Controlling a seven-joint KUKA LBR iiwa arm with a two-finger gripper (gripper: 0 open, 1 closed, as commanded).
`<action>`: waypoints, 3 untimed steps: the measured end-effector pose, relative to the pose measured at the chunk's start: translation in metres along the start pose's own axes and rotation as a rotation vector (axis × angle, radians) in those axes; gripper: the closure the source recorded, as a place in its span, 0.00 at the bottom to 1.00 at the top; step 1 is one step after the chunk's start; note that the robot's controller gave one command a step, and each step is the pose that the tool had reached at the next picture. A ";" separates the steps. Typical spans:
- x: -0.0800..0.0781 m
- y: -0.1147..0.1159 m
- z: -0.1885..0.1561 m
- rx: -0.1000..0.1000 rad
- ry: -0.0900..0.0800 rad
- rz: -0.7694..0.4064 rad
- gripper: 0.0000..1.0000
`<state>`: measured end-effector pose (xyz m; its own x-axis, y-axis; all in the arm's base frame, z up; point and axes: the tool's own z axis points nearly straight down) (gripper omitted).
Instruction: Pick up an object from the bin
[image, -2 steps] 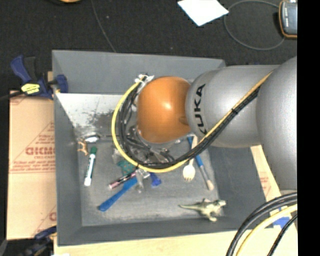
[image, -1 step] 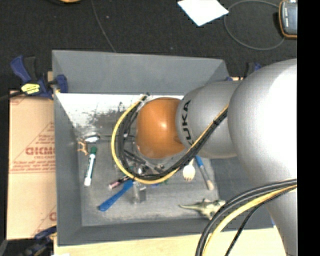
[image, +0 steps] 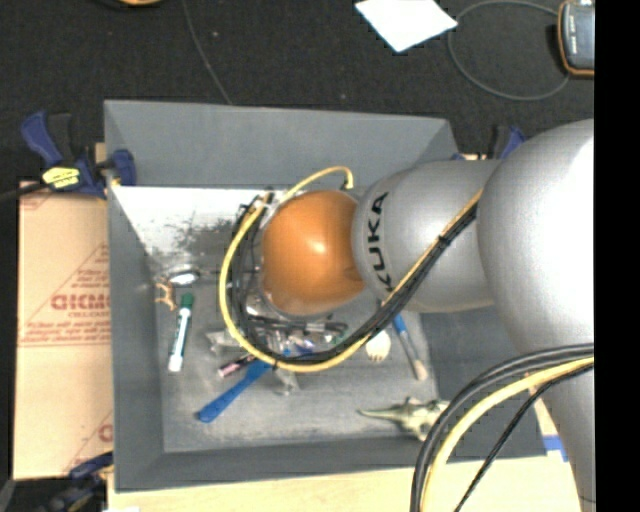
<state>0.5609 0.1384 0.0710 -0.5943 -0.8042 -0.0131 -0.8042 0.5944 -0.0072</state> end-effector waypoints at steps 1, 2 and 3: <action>0.013 -0.002 -0.003 -0.003 0.009 0.563 1.00; 0.013 -0.002 -0.003 -0.003 0.009 0.563 1.00; 0.014 -0.001 -0.018 -0.003 0.011 0.563 1.00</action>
Offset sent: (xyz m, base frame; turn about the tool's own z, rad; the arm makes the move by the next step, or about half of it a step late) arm 0.0000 0.0000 0.0000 0.0000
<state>0.5535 0.1261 0.0889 -0.9320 -0.3624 -0.0039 -0.3624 0.9320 0.0010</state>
